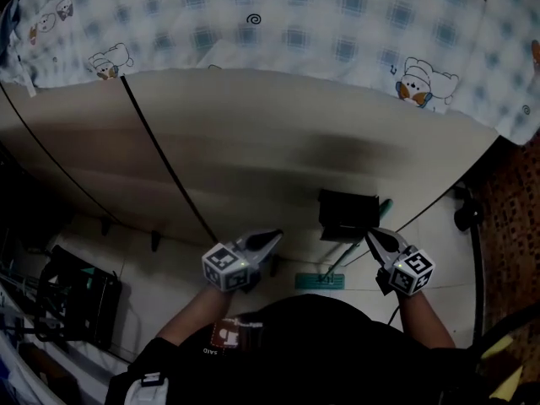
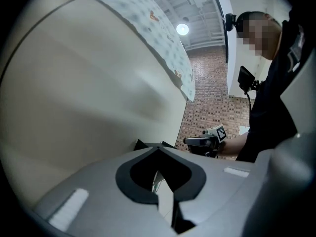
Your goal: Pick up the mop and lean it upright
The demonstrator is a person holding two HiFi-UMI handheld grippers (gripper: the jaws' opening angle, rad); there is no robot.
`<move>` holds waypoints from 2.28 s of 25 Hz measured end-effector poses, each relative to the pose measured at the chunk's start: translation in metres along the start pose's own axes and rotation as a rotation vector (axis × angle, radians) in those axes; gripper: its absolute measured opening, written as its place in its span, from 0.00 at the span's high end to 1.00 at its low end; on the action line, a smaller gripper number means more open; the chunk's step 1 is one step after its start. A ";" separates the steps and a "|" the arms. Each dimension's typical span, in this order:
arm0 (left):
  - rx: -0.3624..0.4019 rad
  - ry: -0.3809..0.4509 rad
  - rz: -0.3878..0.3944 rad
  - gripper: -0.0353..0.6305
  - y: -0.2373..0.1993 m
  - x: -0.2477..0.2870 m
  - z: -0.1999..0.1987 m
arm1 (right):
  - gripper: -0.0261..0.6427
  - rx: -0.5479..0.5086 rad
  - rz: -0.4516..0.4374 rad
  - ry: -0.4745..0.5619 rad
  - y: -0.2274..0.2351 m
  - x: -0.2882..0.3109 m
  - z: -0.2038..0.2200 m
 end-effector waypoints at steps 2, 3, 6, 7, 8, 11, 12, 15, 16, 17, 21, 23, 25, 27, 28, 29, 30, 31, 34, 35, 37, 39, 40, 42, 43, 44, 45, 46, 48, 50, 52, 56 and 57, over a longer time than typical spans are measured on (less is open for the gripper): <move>0.009 -0.005 0.023 0.96 -0.002 0.015 -0.001 | 0.94 0.027 0.016 0.001 0.006 -0.006 0.005; 0.005 -0.008 0.033 0.96 0.001 0.022 0.000 | 0.93 0.043 0.025 -0.001 0.009 -0.010 0.010; 0.010 -0.015 0.068 0.96 0.023 0.043 0.002 | 0.93 0.052 0.048 -0.015 0.025 -0.028 0.022; 0.022 -0.023 0.074 0.96 0.030 0.050 0.003 | 0.93 0.046 0.049 -0.014 0.032 -0.033 0.024; 0.033 -0.034 0.073 0.96 0.036 0.057 0.005 | 0.93 0.043 0.044 -0.011 0.039 -0.038 0.025; 0.053 -0.049 0.052 0.96 0.057 0.084 0.008 | 0.92 0.044 0.017 0.004 0.064 -0.058 0.030; 0.058 -0.045 0.042 0.96 0.066 0.095 0.009 | 0.92 0.040 0.009 0.007 0.075 -0.066 0.031; 0.075 -0.027 -0.001 0.96 0.098 0.139 0.010 | 0.92 0.022 -0.033 0.009 0.114 -0.091 0.038; 0.079 -0.023 -0.021 0.96 0.108 0.155 0.012 | 0.92 0.006 -0.052 0.003 0.126 -0.100 0.042; 0.078 -0.018 -0.043 0.96 0.118 0.170 0.013 | 0.92 -0.013 -0.073 -0.007 0.137 -0.108 0.045; 0.036 0.018 -0.120 0.96 0.146 0.226 0.009 | 0.92 -0.066 -0.156 -0.034 0.175 -0.134 0.050; 0.020 0.013 -0.152 0.96 0.152 0.245 0.005 | 0.92 -0.052 -0.176 -0.039 0.189 -0.142 0.057; 0.008 0.001 -0.167 0.96 0.157 0.259 0.002 | 0.91 -0.036 -0.187 -0.043 0.195 -0.149 0.067; 0.016 -0.020 -0.163 0.96 0.158 0.272 0.002 | 0.91 -0.025 -0.178 -0.043 0.202 -0.152 0.076; 0.025 -0.038 -0.155 0.96 0.158 0.279 0.006 | 0.91 -0.013 -0.167 -0.042 0.205 -0.152 0.081; 0.032 -0.059 -0.142 0.96 0.159 0.285 0.010 | 0.90 0.008 -0.156 -0.043 0.206 -0.152 0.089; 0.037 -0.082 -0.126 0.96 0.161 0.290 0.014 | 0.90 0.037 -0.144 -0.048 0.207 -0.152 0.099; 0.047 -0.103 -0.109 0.96 0.163 0.296 0.018 | 0.90 0.062 -0.129 -0.058 0.209 -0.152 0.110; 0.095 -0.122 -0.074 0.96 0.162 0.312 0.017 | 0.89 0.063 -0.082 -0.092 0.217 -0.149 0.133; 0.102 -0.125 -0.075 0.96 0.160 0.316 0.016 | 0.89 0.067 -0.070 -0.095 0.219 -0.148 0.137; 0.102 -0.136 -0.083 0.96 0.155 0.322 0.017 | 0.89 0.099 -0.051 -0.087 0.222 -0.149 0.141; 0.103 -0.156 -0.089 0.96 0.152 0.328 0.021 | 0.89 0.119 -0.043 -0.078 0.223 -0.152 0.143; 0.103 -0.169 -0.097 0.96 0.151 0.331 0.024 | 0.89 0.123 -0.043 -0.076 0.222 -0.153 0.145; 0.093 -0.193 -0.127 0.93 0.149 0.337 0.033 | 0.89 0.126 -0.045 -0.076 0.221 -0.154 0.147; 0.083 -0.202 -0.142 0.90 0.147 0.341 0.038 | 0.89 0.127 -0.045 -0.076 0.221 -0.155 0.148; 0.076 -0.208 -0.156 0.87 0.145 0.344 0.044 | 0.89 0.129 -0.045 -0.078 0.222 -0.156 0.149; 0.078 -0.212 -0.175 0.84 0.143 0.347 0.048 | 0.89 0.129 -0.046 -0.080 0.223 -0.157 0.150; 0.093 -0.216 -0.202 0.81 0.141 0.349 0.050 | 0.89 0.127 -0.049 -0.083 0.223 -0.157 0.151; 0.137 -0.229 -0.264 0.74 0.140 0.356 0.051 | 0.89 0.122 -0.057 -0.090 0.224 -0.159 0.153; 0.150 -0.237 -0.325 0.60 0.136 0.366 0.052 | 0.89 0.121 -0.065 -0.096 0.225 -0.160 0.154; 0.135 -0.236 -0.390 0.45 0.129 0.376 0.051 | 0.89 0.120 -0.077 -0.098 0.224 -0.161 0.153; 0.111 -0.209 -0.489 0.39 0.120 0.383 0.051 | 0.89 0.098 -0.086 -0.109 0.223 -0.167 0.153; 0.106 -0.199 -0.498 0.39 0.121 0.383 0.051 | 0.89 0.096 -0.087 -0.112 0.223 -0.168 0.153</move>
Point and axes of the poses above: the fingertips, and each gripper's own axes: x forward along the fingers, y to its right, z out of its underside, the point moved 3 cm from there along -x, backward along the fingers, and after that the axes turned 7 degrees about -y, right-handed, at the moved point
